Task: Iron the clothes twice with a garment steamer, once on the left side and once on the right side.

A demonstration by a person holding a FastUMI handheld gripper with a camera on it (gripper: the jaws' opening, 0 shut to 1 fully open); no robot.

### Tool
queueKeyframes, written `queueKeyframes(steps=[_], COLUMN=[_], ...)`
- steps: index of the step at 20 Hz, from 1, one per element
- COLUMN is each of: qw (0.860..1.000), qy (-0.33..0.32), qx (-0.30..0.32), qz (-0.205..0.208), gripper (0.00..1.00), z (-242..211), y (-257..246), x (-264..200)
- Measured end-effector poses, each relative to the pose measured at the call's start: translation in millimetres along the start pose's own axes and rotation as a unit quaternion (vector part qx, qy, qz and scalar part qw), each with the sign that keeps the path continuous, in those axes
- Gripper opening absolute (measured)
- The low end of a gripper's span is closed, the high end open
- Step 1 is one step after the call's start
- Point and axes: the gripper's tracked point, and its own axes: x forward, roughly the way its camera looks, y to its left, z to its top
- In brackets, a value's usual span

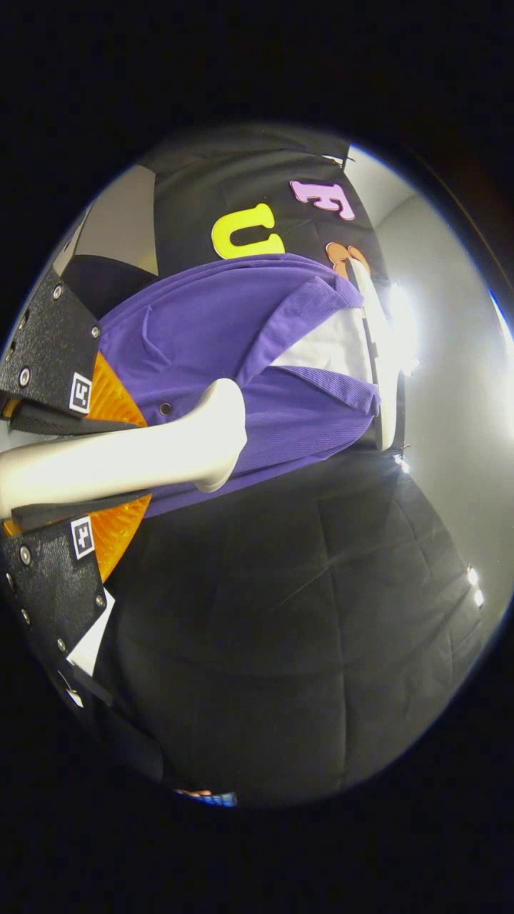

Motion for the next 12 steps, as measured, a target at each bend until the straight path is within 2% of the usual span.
queueKeyframes(steps=[3,8,12], qw=[1.0,0.997,0.994], qy=[-0.021,-0.069,-0.104], qx=[-0.006,0.021,0.031], qz=[0.004,0.015,0.008], gripper=[0.38,0.38,0.38], z=[36,85,115], y=[10,26,34], x=[15,45,68])
